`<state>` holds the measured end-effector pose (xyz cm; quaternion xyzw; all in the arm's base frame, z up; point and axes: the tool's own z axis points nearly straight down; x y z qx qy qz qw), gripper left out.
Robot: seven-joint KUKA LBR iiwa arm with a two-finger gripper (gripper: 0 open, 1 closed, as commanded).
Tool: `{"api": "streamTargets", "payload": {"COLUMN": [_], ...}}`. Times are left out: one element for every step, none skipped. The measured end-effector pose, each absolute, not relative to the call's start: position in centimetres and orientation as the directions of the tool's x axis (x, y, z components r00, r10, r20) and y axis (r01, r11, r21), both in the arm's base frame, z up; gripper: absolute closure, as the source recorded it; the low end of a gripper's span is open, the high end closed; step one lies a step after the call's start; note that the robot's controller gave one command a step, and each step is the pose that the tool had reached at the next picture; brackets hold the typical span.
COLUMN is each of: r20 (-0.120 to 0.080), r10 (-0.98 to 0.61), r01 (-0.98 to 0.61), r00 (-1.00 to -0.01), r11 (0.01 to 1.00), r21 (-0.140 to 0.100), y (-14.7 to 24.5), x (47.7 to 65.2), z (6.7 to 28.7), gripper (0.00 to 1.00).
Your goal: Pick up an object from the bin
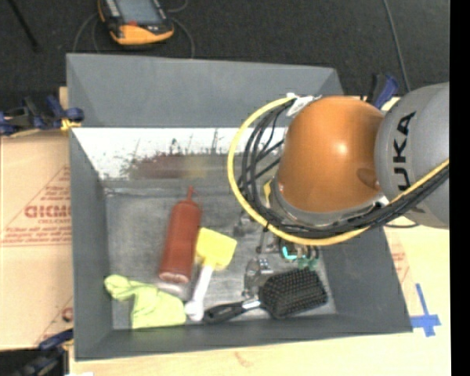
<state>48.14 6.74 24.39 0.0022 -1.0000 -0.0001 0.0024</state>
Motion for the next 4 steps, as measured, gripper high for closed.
{"api": "streamTargets", "payload": {"r20": [-0.003,-0.01,-0.008,-0.032], "r10": [-0.002,0.061,0.056,-0.045], "r01": [-0.002,0.061,0.056,-0.045], "r00": [-1.0,-0.998,-0.998,-0.998], "r11": [1.0,0.998,0.998,0.999], "r21": [0.001,0.003,0.002,0.002], "y": [6.7,10.5,10.2,10.6], "x": [48.3,49.6,52.0,50.6], "z": [24.7,19.7,12.9,8.2], "gripper": [0.0,0.0,0.0,0.0]}}
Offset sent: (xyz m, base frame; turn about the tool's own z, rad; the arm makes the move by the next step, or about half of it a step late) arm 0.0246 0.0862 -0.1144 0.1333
